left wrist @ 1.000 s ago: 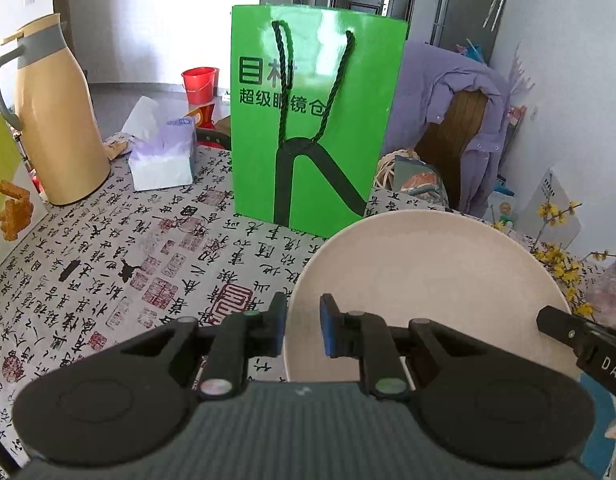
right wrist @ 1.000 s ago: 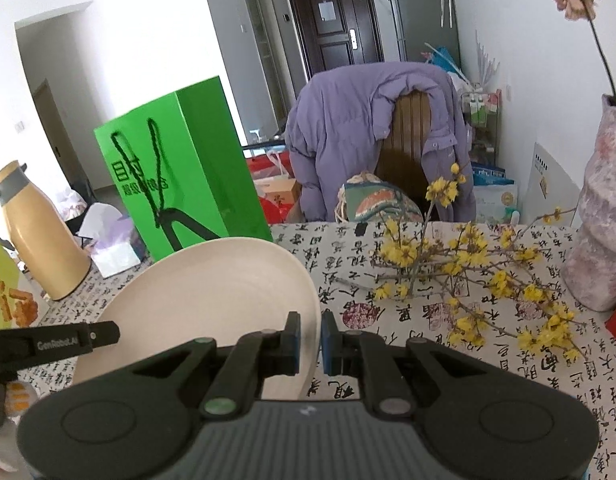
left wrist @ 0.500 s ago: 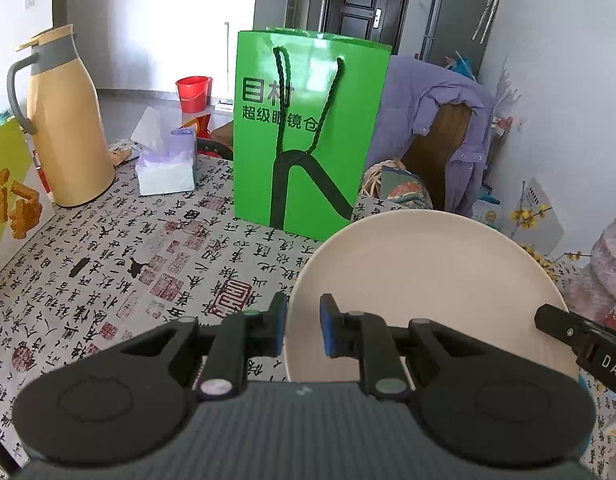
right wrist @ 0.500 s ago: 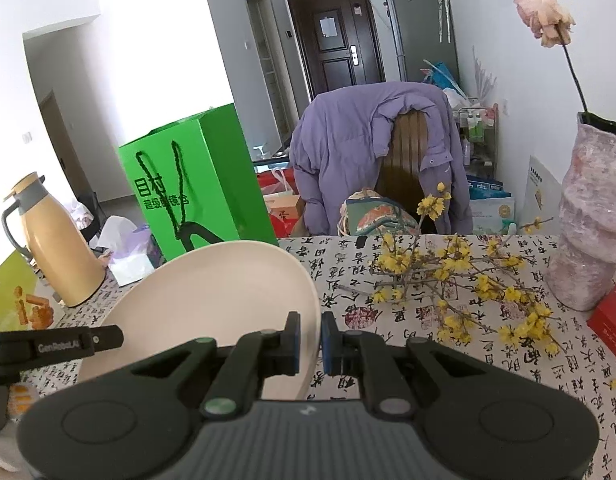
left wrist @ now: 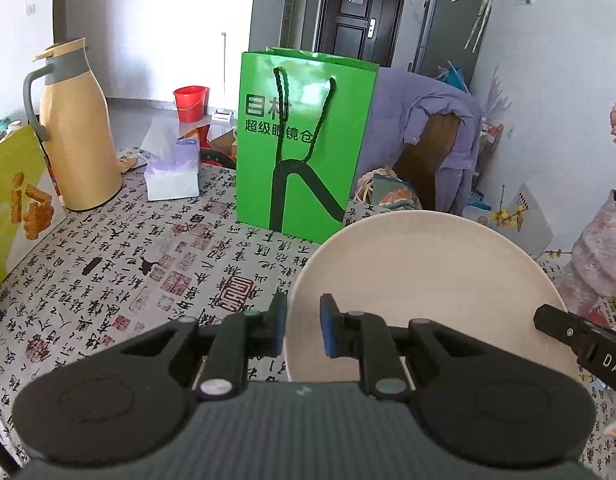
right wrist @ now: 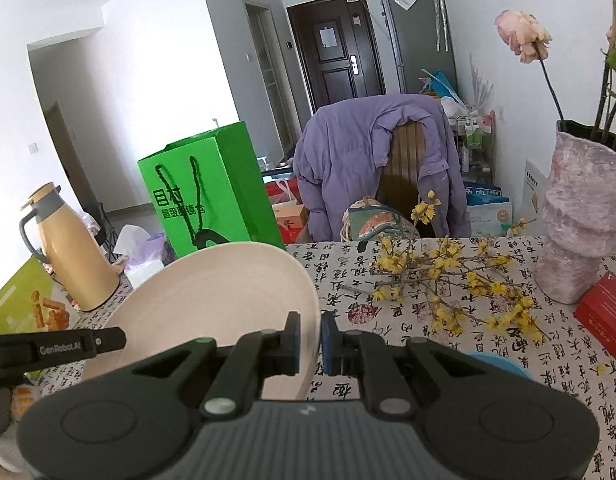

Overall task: Organize plates and bowls
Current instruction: 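Lift both gripped cream plates upright off the table, then carry both held cream plates toward the blue bowls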

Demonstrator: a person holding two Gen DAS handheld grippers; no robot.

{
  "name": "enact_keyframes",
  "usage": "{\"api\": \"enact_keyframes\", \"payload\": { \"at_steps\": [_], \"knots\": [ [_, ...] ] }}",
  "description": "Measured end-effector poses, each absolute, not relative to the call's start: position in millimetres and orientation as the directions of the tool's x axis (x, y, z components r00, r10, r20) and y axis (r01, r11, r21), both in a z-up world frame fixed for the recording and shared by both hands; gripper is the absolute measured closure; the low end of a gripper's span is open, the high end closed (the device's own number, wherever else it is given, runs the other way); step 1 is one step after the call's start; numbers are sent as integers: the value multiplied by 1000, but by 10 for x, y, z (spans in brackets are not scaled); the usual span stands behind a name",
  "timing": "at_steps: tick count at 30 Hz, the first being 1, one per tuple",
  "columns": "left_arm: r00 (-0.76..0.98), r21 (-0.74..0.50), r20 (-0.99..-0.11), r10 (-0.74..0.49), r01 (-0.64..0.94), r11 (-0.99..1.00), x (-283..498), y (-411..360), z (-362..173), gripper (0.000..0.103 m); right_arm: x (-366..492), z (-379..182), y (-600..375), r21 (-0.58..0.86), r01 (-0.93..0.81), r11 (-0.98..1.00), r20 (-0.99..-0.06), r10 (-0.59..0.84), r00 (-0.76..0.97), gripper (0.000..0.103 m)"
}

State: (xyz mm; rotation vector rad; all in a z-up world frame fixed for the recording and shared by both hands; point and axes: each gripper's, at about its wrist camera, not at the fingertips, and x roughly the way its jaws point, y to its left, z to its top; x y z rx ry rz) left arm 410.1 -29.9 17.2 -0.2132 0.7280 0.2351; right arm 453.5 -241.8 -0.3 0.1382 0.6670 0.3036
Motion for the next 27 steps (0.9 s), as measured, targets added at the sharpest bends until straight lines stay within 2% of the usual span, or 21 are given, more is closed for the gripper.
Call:
{"api": "enact_keyframes", "payload": {
  "at_steps": [27],
  "knots": [
    [767, -138, -630, 117, -259, 956, 3359, -337, 451, 86, 3815, 288, -2483, 210, -231, 950, -551, 310, 775, 93]
  ]
}}
